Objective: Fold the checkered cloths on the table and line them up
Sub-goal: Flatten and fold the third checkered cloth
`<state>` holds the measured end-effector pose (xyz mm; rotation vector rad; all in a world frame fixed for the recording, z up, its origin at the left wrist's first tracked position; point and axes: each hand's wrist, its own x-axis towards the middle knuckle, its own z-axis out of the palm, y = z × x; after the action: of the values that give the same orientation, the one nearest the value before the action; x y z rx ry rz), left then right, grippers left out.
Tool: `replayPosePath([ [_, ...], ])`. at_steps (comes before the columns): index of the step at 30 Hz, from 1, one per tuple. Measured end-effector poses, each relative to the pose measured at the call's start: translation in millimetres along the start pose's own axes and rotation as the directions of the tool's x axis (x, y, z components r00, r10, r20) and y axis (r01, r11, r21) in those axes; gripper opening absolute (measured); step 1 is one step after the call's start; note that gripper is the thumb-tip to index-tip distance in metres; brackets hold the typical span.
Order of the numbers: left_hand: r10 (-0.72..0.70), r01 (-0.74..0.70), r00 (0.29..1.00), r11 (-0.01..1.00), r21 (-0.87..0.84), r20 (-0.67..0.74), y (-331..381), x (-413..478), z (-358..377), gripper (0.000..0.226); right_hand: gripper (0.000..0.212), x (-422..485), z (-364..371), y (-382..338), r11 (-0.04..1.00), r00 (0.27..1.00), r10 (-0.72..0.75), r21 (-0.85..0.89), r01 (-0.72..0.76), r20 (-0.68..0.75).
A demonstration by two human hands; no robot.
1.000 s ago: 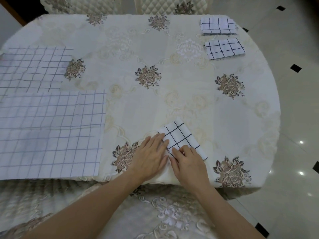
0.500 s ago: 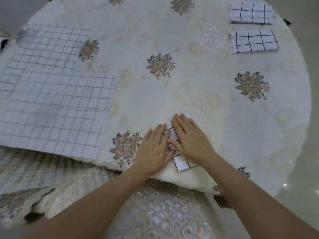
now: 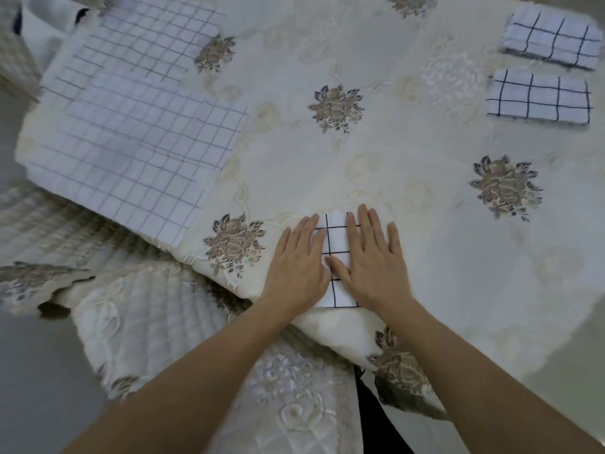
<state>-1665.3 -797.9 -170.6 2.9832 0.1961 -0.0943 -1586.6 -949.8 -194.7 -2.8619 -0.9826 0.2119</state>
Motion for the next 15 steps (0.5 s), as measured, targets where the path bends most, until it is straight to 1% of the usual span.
replayPosePath([
  [3, 0.03, -0.033, 0.998, 0.997, -0.067, -0.052, 9.3, 2.1, 6.5, 0.06, 0.08, -0.5, -2.7, -0.7, 1.0, 0.999, -0.004, 0.001, 0.004, 0.033],
  [5, 0.036, -0.04, 0.998, 0.996, -0.081, -0.043, 8.7, 2.7, 12.7, 0.06, 0.079, 0.7, -3.6, -1.1, 1.0, 0.999, 0.006, -0.004, -0.006, 0.039],
  [11, 0.013, -0.013, 1.0, 1.0, 0.013, 0.004, -8.1, -2.9, 21.5, 0.062, 0.094, 2.1, 0.3, 10.3, 1.0, 1.0, 0.01, -0.028, -0.009, 0.026],
  [13, 0.004, -0.004, 1.0, 1.0, 0.03, 0.006, -10.5, -4.6, 21.5, 0.06, 0.094, 0.8, -0.9, 15.2, 0.999, 0.999, -0.004, -0.043, 0.006, 0.039],
  [15, -0.004, 0.004, 1.0, 0.999, 0.036, 0.0, -9.8, -4.8, 23.3, 0.059, 0.091, -2.3, -4.7, 15.3, 0.999, 0.999, 0.031, -0.03, -0.03, 0.033],
])
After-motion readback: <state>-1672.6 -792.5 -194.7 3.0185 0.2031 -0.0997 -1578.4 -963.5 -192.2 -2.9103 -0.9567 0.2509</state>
